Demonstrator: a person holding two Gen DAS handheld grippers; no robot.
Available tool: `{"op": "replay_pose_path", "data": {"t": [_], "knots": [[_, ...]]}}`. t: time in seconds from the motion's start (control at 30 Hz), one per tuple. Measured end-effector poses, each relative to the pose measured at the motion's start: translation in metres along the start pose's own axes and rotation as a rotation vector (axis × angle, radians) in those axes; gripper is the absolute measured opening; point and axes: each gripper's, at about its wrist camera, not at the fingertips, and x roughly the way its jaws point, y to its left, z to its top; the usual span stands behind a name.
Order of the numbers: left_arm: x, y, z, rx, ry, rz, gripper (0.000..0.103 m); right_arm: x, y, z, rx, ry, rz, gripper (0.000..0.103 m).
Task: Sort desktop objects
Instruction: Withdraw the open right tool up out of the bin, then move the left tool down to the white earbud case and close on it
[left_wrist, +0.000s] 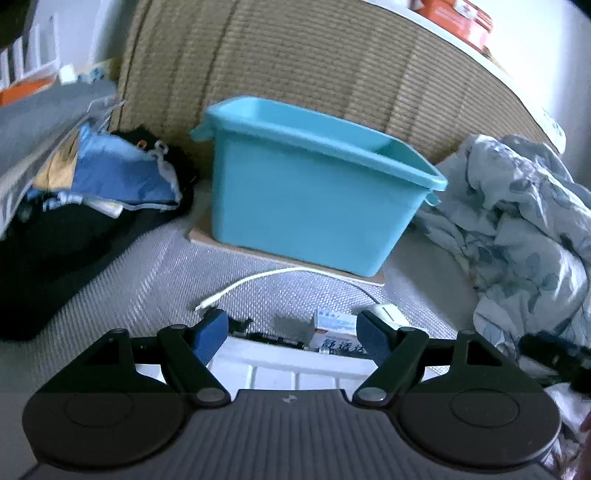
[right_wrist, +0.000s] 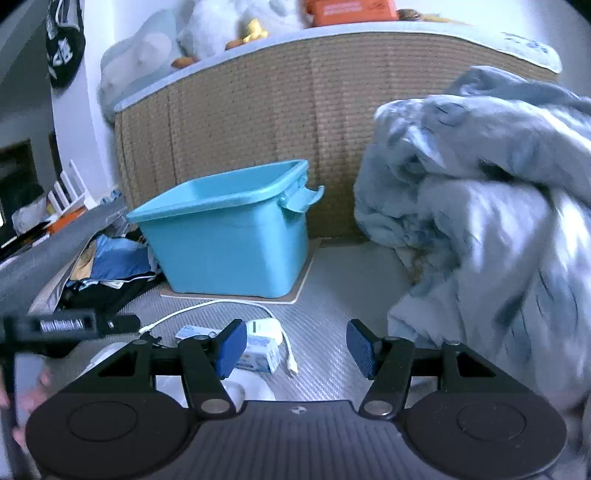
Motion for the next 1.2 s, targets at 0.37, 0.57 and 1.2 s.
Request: {"op": "replay_pose_path", "data": {"t": [0.37,0.57,1.2], "knots": [[0.035,-0.055,0.03,0.065,0.118,-0.02,0.08,-0.008,-0.01,-0.044,0.018,-0.072,0.017,0.064],[0.07,-0.075,0.045,0.06,0.226,-0.024,0.08,0.005,-0.023,-0.044,0.078,-0.016,0.045,0.064],[0.142,-0.111,0.059,0.087,0.458,0.057,0.078,0.013,-0.035,-0.042,0.128,-0.002,0.092,0.064]]}}
